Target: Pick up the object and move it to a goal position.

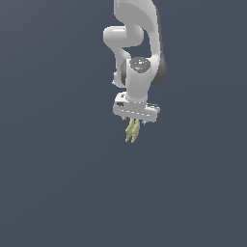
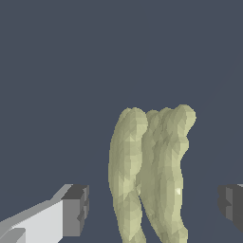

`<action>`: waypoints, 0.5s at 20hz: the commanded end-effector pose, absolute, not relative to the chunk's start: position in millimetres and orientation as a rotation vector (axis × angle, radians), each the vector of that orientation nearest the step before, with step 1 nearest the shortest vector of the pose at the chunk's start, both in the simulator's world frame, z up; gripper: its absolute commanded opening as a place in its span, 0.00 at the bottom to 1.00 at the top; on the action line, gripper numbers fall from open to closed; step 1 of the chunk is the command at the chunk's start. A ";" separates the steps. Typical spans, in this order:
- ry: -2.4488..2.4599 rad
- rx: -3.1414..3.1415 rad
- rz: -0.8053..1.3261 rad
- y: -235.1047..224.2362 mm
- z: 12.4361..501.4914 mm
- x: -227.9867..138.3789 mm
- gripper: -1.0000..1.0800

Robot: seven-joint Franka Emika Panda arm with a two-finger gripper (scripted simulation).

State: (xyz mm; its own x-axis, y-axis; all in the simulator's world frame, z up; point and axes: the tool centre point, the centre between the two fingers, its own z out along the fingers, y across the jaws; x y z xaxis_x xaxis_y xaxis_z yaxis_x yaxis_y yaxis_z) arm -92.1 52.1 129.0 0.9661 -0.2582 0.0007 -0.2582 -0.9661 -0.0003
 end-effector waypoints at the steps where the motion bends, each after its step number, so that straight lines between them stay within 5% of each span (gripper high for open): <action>1: 0.411 -3.115 0.000 52.0 117.1 -93.0 0.96; 10: 0.413 -3.114 0.000 52.3 95.1 -92.9 0.96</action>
